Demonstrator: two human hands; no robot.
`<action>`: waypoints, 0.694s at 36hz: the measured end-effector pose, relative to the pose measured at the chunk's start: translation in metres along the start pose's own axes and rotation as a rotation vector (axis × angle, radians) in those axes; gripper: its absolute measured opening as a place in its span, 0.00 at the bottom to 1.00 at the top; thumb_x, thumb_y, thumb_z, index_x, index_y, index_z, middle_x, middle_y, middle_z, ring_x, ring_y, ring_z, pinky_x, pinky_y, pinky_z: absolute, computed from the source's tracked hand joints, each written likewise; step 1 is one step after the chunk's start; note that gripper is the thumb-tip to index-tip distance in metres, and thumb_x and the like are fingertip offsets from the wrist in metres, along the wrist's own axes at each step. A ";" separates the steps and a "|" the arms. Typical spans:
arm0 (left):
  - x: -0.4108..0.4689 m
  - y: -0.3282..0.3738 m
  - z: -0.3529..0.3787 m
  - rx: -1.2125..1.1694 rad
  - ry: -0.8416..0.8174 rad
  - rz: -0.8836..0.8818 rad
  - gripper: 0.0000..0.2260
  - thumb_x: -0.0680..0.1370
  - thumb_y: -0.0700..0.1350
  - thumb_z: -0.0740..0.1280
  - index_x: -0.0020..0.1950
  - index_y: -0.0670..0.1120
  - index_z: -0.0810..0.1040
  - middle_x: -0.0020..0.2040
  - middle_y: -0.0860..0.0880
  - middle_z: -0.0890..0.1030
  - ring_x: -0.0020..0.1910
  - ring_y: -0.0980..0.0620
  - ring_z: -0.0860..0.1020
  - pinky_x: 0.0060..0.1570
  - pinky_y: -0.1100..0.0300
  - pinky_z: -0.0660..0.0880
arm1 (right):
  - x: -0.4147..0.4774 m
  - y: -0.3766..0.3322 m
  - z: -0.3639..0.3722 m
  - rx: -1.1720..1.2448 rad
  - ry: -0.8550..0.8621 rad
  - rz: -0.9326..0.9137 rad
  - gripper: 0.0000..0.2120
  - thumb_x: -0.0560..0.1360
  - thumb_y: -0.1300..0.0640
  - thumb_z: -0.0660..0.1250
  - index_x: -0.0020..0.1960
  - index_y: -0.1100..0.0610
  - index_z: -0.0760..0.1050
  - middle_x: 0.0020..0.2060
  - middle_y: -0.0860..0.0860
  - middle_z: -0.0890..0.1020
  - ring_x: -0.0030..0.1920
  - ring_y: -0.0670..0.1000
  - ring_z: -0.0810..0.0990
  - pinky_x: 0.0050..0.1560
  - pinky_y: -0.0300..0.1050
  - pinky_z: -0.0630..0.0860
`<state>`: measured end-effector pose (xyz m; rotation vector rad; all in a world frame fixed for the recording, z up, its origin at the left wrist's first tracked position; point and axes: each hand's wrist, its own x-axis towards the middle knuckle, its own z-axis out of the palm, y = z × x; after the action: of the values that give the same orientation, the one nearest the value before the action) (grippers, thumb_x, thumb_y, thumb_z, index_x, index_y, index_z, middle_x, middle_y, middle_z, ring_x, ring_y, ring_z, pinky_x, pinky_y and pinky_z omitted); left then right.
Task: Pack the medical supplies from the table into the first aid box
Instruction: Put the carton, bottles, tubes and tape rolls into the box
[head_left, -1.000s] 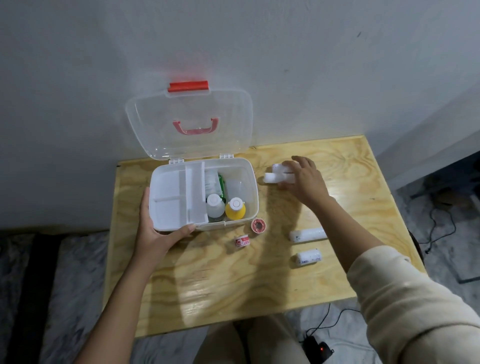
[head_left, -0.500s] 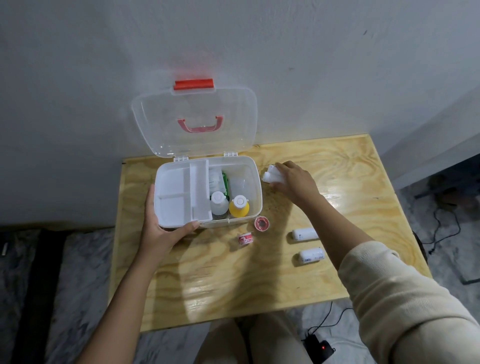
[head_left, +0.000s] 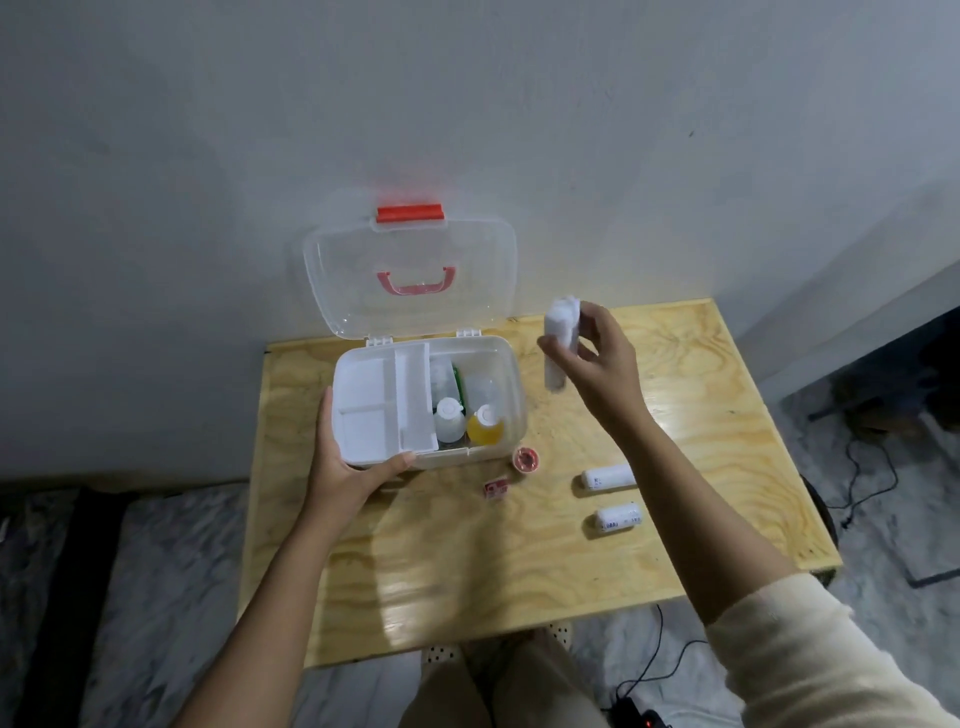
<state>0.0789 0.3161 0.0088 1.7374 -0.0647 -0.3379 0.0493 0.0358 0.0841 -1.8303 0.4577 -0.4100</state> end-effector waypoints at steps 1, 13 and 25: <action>0.000 0.001 0.000 -0.004 -0.006 0.007 0.55 0.63 0.42 0.83 0.81 0.54 0.52 0.76 0.56 0.64 0.72 0.59 0.66 0.68 0.62 0.68 | -0.003 -0.008 0.002 0.061 -0.002 -0.023 0.19 0.71 0.59 0.72 0.59 0.58 0.72 0.52 0.51 0.79 0.54 0.49 0.78 0.55 0.43 0.77; 0.002 0.007 0.000 0.000 -0.017 0.051 0.54 0.60 0.45 0.83 0.79 0.52 0.56 0.70 0.56 0.70 0.67 0.60 0.71 0.64 0.62 0.72 | -0.004 -0.021 0.038 -0.013 -0.261 -0.082 0.22 0.68 0.61 0.74 0.58 0.54 0.69 0.53 0.54 0.79 0.53 0.49 0.78 0.52 0.38 0.78; 0.005 0.002 -0.003 -0.006 -0.037 0.053 0.56 0.58 0.54 0.81 0.79 0.54 0.55 0.75 0.55 0.67 0.73 0.58 0.67 0.67 0.66 0.70 | 0.008 0.010 0.037 -0.464 -0.446 -0.180 0.24 0.65 0.58 0.75 0.58 0.55 0.71 0.53 0.50 0.78 0.51 0.49 0.73 0.52 0.41 0.74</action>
<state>0.0847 0.3176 0.0103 1.7209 -0.1359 -0.3312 0.0739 0.0593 0.0636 -2.3450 0.0779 -0.0001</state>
